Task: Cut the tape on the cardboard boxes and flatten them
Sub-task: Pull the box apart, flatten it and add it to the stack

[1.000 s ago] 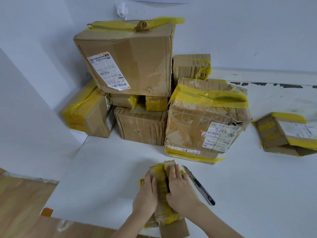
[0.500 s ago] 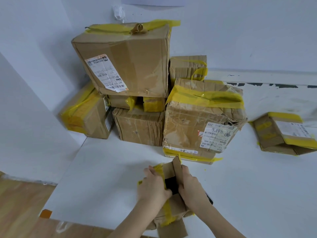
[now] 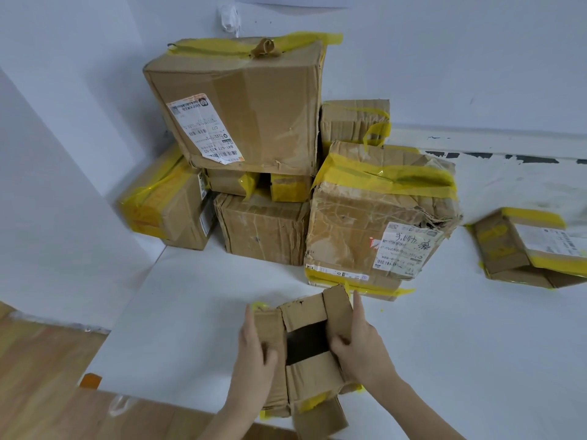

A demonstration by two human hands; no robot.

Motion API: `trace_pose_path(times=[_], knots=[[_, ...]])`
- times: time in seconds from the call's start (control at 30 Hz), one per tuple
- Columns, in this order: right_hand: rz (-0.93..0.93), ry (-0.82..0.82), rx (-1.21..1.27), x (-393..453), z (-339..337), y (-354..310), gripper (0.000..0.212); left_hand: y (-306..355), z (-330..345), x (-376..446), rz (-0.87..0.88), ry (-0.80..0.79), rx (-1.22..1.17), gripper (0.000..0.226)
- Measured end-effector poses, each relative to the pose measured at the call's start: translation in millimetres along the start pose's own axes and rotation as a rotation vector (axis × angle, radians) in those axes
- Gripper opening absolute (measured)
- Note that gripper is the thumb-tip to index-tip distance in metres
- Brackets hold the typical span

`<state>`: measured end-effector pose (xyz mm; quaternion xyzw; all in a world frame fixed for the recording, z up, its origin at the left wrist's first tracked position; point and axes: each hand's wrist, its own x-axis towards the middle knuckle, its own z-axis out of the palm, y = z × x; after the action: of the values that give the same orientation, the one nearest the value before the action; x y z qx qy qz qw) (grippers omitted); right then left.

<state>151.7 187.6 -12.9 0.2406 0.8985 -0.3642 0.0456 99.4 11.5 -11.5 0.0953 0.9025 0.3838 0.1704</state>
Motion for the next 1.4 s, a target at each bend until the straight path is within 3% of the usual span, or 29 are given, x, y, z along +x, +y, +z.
trace_pose_path(times=[0.03, 0.1, 0.13, 0.2, 0.33, 0.4, 0.5, 0.6, 0.73, 0.77, 0.83, 1.0, 1.13, 1.17, 1.2, 1.27, 1.33, 1.4], knots=[[-0.034, 0.027, -0.085, -3.6, -0.6, 3.3, 0.081, -1.2, 1.4, 1.0, 0.145, 0.098, 0.260, 0.083], [-0.195, 0.176, -0.372, -6.5, -3.3, 8.4, 0.067, 2.9, 0.7, 8.5, 0.450, 0.231, 0.570, 0.075], [-0.331, 0.272, -0.459, -7.1, -4.3, 8.8, 0.052, 7.9, -0.8, 13.3, 0.516, 0.197, 0.654, 0.066], [-0.599, 0.304, -0.550, -11.6, -10.6, 4.1, 0.010, 18.8, -1.5, 23.6, 0.436, 0.026, 0.701, 0.061], [-0.597, -0.090, -0.726, -13.0, -14.4, 6.8, 0.045, 21.2, 12.4, 42.9, 0.297, -0.047, 0.819, 0.076], [-0.569, -0.270, -0.608, -8.6, -12.4, 15.4, 0.061, 25.6, 18.8, 45.4, 0.292, -0.042, 0.898, 0.077], [-0.573, -0.251, -0.500, -9.6, -9.5, 19.6, 0.057, 25.3, 20.7, 52.5, 0.293, 0.052, 0.911, 0.054], [-0.579, -0.209, -0.265, -20.3, -6.9, 23.8, 0.037, 14.5, 15.7, 63.3, 0.359, 0.147, 0.710, 0.032], [-0.439, -0.069, 0.043, -31.9, 3.2, 38.7, 0.024, -5.0, -5.7, 75.3, 0.205, 0.063, -0.046, 0.013], [-0.389, -0.029, 0.101, -33.2, 5.6, 40.5, 0.025, -10.1, -11.7, 77.0, 0.158, 0.071, -0.137, 0.022], [-0.322, 0.043, 0.183, -33.2, 8.9, 41.9, 0.036, -19.6, -18.9, 77.4, 0.109, 0.086, -0.200, 0.037], [-0.183, 0.183, 0.370, -22.4, 12.0, 46.9, 0.036, -28.6, -12.6, 74.1, 0.033, 0.118, -0.397, 0.038], [0.031, 0.167, 0.683, -11.6, 17.6, 36.5, 0.065, -31.8, -4.7, 70.5, -0.084, 0.160, -0.504, 0.034], [0.074, 0.137, 0.754, -9.0, 20.3, 34.5, 0.061, -34.1, -5.4, 69.8, -0.121, 0.158, -0.541, 0.030], [0.089, 0.128, 0.745, -5.9, 23.2, 34.8, 0.043, -36.1, -7.7, 69.2, -0.163, 0.136, -0.611, 0.029], [0.093, 0.185, 0.704, -2.7, 24.7, 32.0, 0.013, -39.1, -16.2, 67.1, -0.266, 0.001, -0.865, 0.047], [0.074, 0.295, 0.728, 1.4, 24.1, 27.4, 0.011, -40.7, -27.0, 66.2, -0.316, -0.109, -1.015, 0.060], [0.037, 0.349, 0.707, 5.0, 23.3, 20.2, 0.011, -39.9, -35.3, 64.2, -0.273, -0.147, -0.922, 0.058]])
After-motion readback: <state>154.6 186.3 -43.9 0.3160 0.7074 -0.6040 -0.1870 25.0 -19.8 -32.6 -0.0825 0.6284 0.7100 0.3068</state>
